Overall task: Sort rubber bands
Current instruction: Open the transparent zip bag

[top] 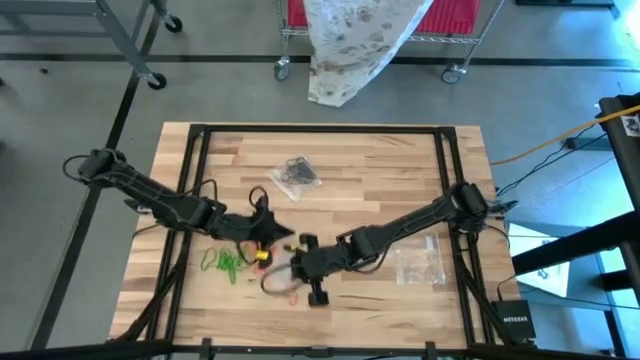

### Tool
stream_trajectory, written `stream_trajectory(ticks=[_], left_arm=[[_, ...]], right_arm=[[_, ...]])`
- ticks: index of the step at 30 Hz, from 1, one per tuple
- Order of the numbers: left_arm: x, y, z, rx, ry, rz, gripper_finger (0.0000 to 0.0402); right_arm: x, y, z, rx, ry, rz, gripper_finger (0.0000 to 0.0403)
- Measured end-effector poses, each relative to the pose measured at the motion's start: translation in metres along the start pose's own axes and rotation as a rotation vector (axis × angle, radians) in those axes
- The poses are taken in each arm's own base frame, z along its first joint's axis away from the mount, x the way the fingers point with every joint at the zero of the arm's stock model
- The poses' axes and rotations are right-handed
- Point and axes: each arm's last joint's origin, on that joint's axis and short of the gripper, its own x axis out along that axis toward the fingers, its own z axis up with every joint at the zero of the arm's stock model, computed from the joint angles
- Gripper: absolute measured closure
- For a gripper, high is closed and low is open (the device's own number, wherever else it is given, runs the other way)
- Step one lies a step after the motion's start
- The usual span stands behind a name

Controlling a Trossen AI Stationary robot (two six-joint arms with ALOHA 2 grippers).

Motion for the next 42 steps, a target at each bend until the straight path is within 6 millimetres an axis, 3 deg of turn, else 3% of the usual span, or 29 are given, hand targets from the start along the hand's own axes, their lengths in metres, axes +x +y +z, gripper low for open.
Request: stream_trajectory(ticks=[4,10,15,19,25,32,42], left_arm=[[0.003,0.007,0.002,-0.01,-0.006,0.046,0.0401],[0.004,0.007,0.002,-0.007,0.032,-0.061,0.0401],[-0.006,0.001,0.004,-0.009,0.058,-0.209,0.0401],[-0.016,0.005,0.008,-0.021,0.055,-0.22,0.0397],[-0.02,0.007,0.005,-0.019,0.11,-0.243,0.0338],[-0.015,0.001,0.001,-0.019,0.174,-0.389,0.0256],[-0.013,0.004,0.002,-0.001,0.157,-0.376,0.0238]], right_arm=[[0.0,0.013,0.002,-0.032,-0.028,0.111,0.0403],[-0.003,0.012,-0.001,-0.049,0.0,0.027,0.0403],[-0.011,0.011,-0.001,-0.052,0.016,-0.017,0.0403],[-0.011,0.01,-0.002,-0.052,0.025,-0.025,0.0403],[-0.011,0.01,-0.002,-0.089,0.025,-0.043,0.0403],[-0.012,0.007,-0.003,-0.297,0.04,-0.138,0.0403],[-0.013,0.013,-0.004,-0.615,0.063,-0.216,0.0403]])
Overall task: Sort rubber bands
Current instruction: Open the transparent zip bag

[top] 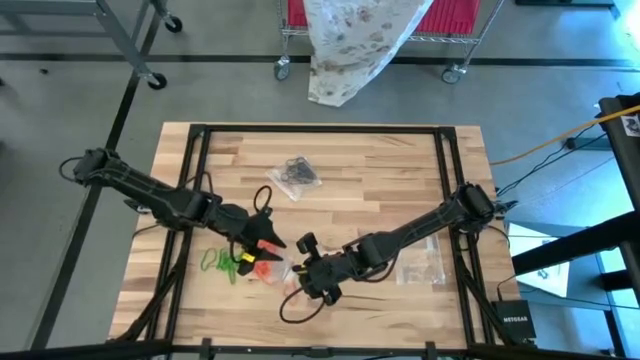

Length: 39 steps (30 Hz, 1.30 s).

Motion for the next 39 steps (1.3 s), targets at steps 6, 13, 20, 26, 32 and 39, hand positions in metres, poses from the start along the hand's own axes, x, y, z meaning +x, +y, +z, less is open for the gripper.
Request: stream_trajectory(ticks=[6,13,20,26,32,39], left_arm=[[0.0,-0.002,0.0,-0.019,0.025,-0.098,0.0239],[0.006,-0.004,0.001,-0.03,0.014,-0.143,0.024],[0.019,-0.002,-0.003,-0.02,0.039,-0.133,0.024],[0.02,-0.002,0.001,-0.002,-0.015,-0.094,0.0275],[0.02,0.001,0.0,0.042,-0.044,0.038,0.039],[0.019,0.009,0.003,0.095,-0.115,0.281,0.0401]], right_arm=[[0.0,-0.001,0.0,-0.012,0.01,-0.026,0.0403],[0.0,-0.002,0.0,-0.025,0.01,-0.029,0.0403],[0.0,-0.002,0.0,-0.026,0.01,-0.029,0.0403],[0.0,-0.002,0.0,0.024,0.007,-0.029,0.0403],[0.0,-0.003,0.004,0.214,-0.047,-0.023,0.0403],[0.008,-0.012,0.013,0.466,-0.201,0.041,0.0403]])
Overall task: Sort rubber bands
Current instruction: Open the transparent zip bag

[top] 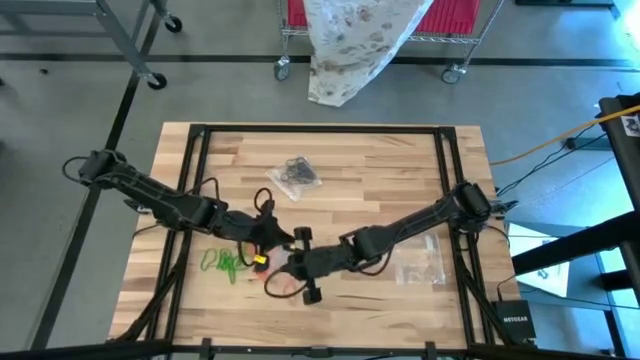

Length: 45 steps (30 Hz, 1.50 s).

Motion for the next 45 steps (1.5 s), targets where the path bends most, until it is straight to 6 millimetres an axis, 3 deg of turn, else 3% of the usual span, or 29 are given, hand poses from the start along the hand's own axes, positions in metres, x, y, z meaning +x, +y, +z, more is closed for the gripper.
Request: stream_trajectory(ticks=[5,12,19,26,37,45], left_arm=[[0.004,0.017,0.004,-0.023,-0.029,0.157,0.0401],[-0.002,0.011,0.006,-0.012,-0.022,0.035,0.0401],[-0.032,0.004,0.018,-0.028,-0.105,-0.052,0.0401],[-0.059,0.002,0.029,-0.067,-0.193,-0.121,0.0401],[-0.087,-0.001,0.045,-0.014,-0.321,-0.428,0.0402],[-0.093,-0.006,0.049,0.064,-0.368,-0.631,0.0401]], right_arm=[[0.008,0.013,-0.009,-0.005,0.036,0.14,0.0403],[0.0,0.004,-0.008,0.009,0.103,0.084,0.0403],[-0.052,-0.006,0.013,0.028,0.177,0.01,0.0403],[-0.086,-0.012,0.022,0.026,0.181,-0.048,0.0403],[-0.086,-0.013,0.027,0.029,0.129,-0.061,0.0403],[-0.086,-0.013,0.033,0.039,0.077,-0.049,0.0403]])
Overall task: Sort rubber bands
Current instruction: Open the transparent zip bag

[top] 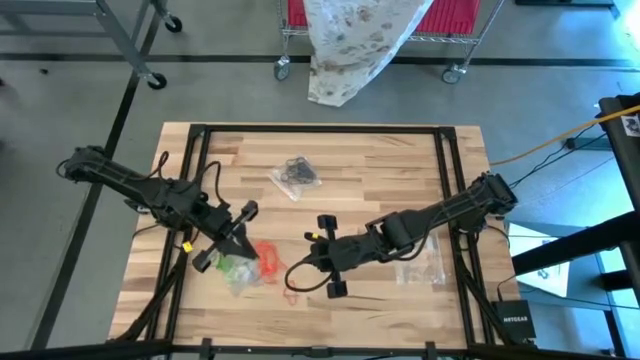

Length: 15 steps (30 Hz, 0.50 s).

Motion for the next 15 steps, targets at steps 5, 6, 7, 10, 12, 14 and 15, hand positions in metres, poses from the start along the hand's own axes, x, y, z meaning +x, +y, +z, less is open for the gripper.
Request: stream_trajectory(ticks=[5,6,7,10,12,14,15], left_arm=[[0.0,-0.001,0.0,0.012,0.003,-0.032,0.0401],[0.0,-0.001,0.0,0.02,0.003,-0.033,0.0401],[0.0,-0.001,0.0,0.025,0.003,-0.034,0.0401],[0.0,-0.001,0.001,0.027,-0.002,-0.033,0.0401],[0.0,0.0,0.001,0.027,-0.004,-0.021,0.0401],[0.0,0.001,0.001,0.028,-0.008,0.003,0.0401],[0.0,0.001,0.001,0.028,-0.012,0.022,0.0401]], right_arm=[[0.002,0.001,0.004,0.044,-0.042,0.021,0.0403],[0.003,0.002,0.005,0.058,-0.054,0.024,0.0403],[0.004,0.002,0.006,0.067,-0.064,0.026,0.0402],[0.009,0.001,0.01,0.084,-0.11,0.027,0.0388],[0.01,0.0,0.013,0.098,-0.146,0.027,0.0367],[0.011,0.0,0.019,0.102,-0.21,0.009,0.0339],[0.01,0.0,0.021,0.101,-0.24,-0.008,0.0324]])
